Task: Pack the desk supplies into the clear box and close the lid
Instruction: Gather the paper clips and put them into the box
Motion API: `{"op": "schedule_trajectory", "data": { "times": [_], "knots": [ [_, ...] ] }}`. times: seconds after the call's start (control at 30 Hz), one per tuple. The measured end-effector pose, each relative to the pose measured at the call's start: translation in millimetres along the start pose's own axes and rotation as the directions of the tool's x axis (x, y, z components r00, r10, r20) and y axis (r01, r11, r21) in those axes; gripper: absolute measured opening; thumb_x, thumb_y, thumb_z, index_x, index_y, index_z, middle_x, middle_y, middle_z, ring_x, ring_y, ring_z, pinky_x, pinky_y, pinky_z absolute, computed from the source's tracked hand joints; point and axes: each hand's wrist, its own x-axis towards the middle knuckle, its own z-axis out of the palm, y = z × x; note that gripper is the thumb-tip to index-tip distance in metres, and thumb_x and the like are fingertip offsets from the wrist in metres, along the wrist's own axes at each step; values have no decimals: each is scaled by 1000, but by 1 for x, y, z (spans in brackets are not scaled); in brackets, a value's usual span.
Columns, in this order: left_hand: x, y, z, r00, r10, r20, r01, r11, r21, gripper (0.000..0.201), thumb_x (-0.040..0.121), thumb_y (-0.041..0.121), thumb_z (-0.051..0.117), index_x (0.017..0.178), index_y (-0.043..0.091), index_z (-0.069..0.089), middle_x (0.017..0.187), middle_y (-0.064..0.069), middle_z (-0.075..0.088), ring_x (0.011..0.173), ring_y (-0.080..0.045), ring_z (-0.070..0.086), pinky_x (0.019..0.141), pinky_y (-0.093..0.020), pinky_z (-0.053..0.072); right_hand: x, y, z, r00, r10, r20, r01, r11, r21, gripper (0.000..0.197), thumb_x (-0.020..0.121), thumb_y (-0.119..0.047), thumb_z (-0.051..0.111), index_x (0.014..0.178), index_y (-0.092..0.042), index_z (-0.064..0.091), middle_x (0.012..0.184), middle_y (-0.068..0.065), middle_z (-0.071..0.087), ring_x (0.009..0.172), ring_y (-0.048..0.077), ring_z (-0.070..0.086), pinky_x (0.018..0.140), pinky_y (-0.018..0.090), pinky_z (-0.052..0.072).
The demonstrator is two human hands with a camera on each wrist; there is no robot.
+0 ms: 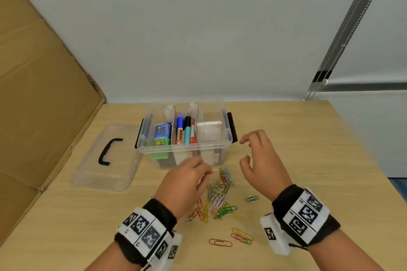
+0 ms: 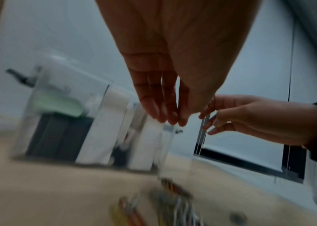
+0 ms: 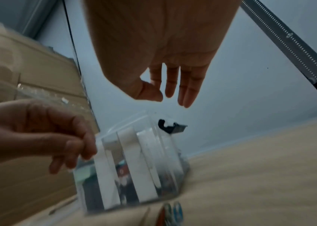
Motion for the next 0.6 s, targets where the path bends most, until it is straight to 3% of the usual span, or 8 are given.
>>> {"op": "schedule_trajectory", "data": {
  "times": [0.07,0.13,0.2,0.27,0.33,0.47,0.6],
  "knots": [
    [-12,-1,16,985,-65,160,62,998,19,27,92,42,49,112,27,61,106,10,55,94,-8,55,78,-25,48,-10,3,8,960,-42,275,58,997,-50,38,81,-12,52,118,-22,45,119,-8,37,107,13,44,75,23,46],
    [-12,0,31,950,-118,289,108,993,52,41,87,52,53,119,26,55,112,8,51,100,-12,53,80,-28,47,-16,8,23,825,-63,561,110,993,-50,56,80,-18,56,132,-24,36,138,-5,29,124,17,37,89,26,45],
    [-8,3,43,922,-145,359,123,989,82,54,81,56,60,124,23,51,115,5,49,103,-15,52,82,-31,46,-19,10,37,682,-48,729,133,989,-59,82,77,-28,64,146,-25,19,155,-4,10,139,20,19,108,33,35],
    [-4,7,53,904,-161,396,128,986,109,63,78,53,65,128,20,46,119,2,47,107,-18,51,84,-33,45,-21,9,45,603,-22,797,159,983,-93,96,76,-40,68,150,-27,8,158,-2,2,143,21,10,115,41,27],
    [-4,9,59,902,-177,394,134,982,133,60,80,48,64,128,18,44,121,0,46,109,-20,50,85,-34,46,-21,6,48,614,-20,789,194,973,-127,89,79,-42,66,150,-25,16,155,1,13,140,24,16,114,42,27],
    [-6,4,61,917,-179,356,141,981,132,37,90,35,56,123,18,50,118,-2,49,105,-21,53,80,-33,45,-19,5,53,705,-22,709,156,980,-124,58,84,-31,65,136,-22,41,133,2,34,120,22,34,101,33,36],
    [-9,-4,58,918,-175,357,149,984,99,28,94,29,50,120,20,56,112,-3,54,101,-23,57,77,-32,44,-24,3,56,715,1,700,76,994,-80,28,89,-21,59,116,-16,52,122,5,40,110,25,47,90,32,40]
  ]
}}
